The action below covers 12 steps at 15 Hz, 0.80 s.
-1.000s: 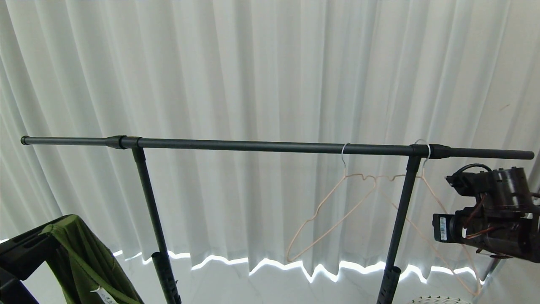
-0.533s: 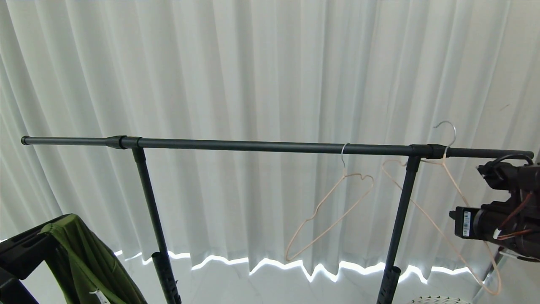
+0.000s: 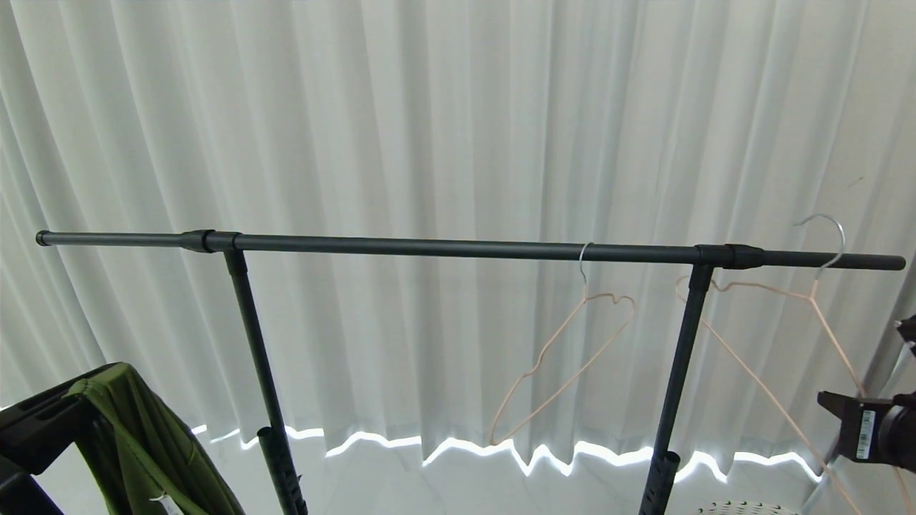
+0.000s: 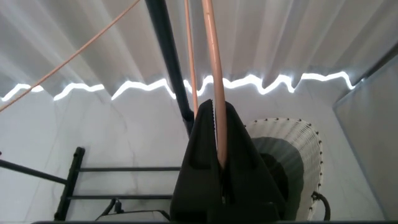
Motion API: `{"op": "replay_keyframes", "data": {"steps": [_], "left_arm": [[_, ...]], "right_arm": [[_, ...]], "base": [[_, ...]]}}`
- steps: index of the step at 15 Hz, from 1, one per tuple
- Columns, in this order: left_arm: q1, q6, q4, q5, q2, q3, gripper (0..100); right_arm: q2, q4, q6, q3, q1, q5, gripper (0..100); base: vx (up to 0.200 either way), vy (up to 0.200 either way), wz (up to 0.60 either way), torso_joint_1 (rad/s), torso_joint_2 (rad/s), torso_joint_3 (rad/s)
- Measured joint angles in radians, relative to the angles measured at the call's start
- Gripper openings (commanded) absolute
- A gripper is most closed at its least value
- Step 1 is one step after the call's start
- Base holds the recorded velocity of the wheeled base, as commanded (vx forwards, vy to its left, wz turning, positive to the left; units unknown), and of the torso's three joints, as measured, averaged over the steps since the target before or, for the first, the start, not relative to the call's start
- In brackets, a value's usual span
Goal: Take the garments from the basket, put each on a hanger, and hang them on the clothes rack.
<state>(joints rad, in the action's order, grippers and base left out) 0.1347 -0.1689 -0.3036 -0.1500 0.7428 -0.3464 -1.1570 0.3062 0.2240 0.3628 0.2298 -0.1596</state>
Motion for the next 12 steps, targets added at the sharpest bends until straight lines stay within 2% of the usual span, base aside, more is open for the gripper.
{"op": "replay_keyframes", "data": {"steps": [2, 4, 7, 12], "left_arm": [[0.000, 0.000, 0.000, 0.000, 0.001, 0.000, 0], [0.000, 0.000, 0.001, 0.000, 0.001, 0.000, 0], [-0.001, 0.000, 0.000, 0.000, 0.001, 0.000, 0], [-0.001, 0.000, 0.001, 0.000, 0.001, 0.000, 0]], "right_arm": [[0.058, -0.030, -0.002, -0.025, 0.000, 0.000, 0], [0.153, -0.133, -0.003, -0.040, 0.000, 0.001, 0], [0.243, -0.211, -0.013, -0.043, 0.000, 0.002, 0], [0.307, -0.235, -0.015, -0.050, 0.000, 0.008, 0]], "base": [[-0.200, 0.000, 0.00, 0.002, 0.00, 0.005], [-0.200, 0.000, 0.00, 0.010, 0.01, 0.000], [-0.200, 0.000, 0.00, -0.010, -0.01, 0.004], [-0.200, 0.000, 0.00, 0.000, 0.00, 0.002]]}}
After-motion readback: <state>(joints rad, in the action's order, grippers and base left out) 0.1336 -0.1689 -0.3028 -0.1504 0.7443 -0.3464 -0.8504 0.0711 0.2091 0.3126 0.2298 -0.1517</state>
